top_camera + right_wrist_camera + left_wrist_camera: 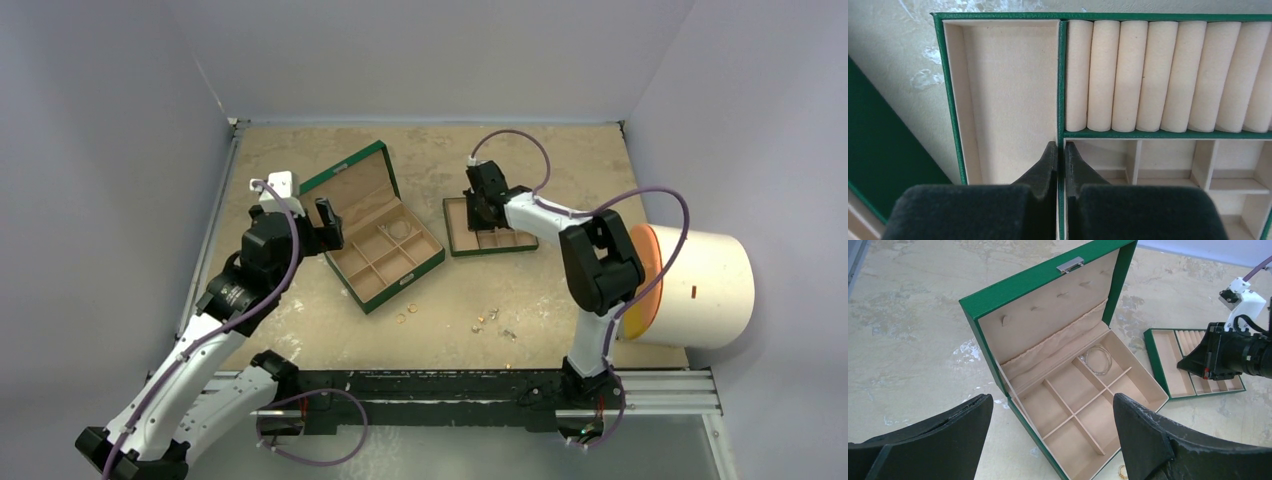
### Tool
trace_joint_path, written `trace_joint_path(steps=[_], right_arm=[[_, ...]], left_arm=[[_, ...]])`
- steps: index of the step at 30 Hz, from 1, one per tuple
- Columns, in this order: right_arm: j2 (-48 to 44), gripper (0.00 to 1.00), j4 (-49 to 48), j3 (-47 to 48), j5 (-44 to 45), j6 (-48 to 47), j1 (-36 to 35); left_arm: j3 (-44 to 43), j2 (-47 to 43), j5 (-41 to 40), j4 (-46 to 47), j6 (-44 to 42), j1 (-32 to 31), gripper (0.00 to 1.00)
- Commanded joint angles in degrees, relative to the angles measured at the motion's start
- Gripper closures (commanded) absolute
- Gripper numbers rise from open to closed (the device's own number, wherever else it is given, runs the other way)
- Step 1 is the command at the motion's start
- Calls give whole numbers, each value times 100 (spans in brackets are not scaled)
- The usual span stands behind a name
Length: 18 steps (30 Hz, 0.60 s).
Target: Organize the mixed jewelry
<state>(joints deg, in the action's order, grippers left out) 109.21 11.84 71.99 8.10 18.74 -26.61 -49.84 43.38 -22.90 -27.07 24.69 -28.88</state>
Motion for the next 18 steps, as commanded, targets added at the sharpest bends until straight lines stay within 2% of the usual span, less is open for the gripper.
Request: trace_joint_path(steps=[1, 9, 18], right_arm=[[-604, 100, -20, 117, 200, -188, 14], [-1284, 100, 183, 148, 65, -581, -104], [-1707, 100, 661, 561, 375, -826, -1015]], left_arm=[[-23, -103, -36, 261, 18, 48, 10], [-23, -156, -48, 264, 36, 57, 10], [-34, -252, -198, 199, 98, 89, 10]])
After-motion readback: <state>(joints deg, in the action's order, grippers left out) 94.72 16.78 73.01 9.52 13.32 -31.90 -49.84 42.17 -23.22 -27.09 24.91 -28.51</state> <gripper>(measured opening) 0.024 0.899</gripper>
